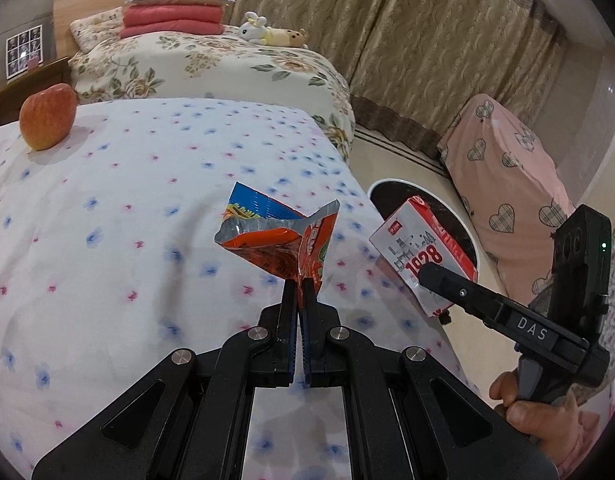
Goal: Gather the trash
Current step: 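Carry the snack wrapper and red-and-white carton over the trash bin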
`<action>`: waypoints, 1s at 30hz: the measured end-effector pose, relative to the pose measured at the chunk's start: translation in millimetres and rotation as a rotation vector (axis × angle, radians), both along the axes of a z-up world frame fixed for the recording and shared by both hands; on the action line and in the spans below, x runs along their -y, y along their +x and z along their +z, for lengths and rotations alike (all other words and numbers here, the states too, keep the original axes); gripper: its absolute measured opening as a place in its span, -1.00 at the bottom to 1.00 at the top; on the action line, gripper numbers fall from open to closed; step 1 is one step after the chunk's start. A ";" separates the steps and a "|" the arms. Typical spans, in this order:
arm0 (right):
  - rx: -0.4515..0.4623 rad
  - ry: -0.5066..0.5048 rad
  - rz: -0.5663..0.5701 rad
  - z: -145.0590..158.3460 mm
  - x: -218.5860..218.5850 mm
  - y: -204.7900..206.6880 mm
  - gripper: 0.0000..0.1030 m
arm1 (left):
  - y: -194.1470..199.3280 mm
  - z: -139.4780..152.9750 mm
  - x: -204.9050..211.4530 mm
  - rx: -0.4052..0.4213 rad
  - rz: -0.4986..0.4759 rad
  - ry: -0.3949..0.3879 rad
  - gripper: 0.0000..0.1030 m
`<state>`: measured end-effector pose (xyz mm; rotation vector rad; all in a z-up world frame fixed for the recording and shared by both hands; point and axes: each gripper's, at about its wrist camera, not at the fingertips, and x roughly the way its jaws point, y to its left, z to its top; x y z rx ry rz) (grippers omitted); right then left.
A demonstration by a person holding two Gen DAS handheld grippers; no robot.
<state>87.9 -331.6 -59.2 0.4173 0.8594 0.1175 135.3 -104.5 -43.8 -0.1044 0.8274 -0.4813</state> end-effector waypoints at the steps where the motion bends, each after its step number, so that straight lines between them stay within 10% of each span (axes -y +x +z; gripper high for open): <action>1: 0.002 0.000 -0.003 0.9 1.5 -1.1 -0.18 | -0.5 -0.2 1.4 0.000 -0.002 0.003 -0.97; 30: 0.013 0.005 -0.074 7.2 33.8 -16.5 -0.18 | -9.3 4.3 48.5 0.014 -0.107 0.033 -0.97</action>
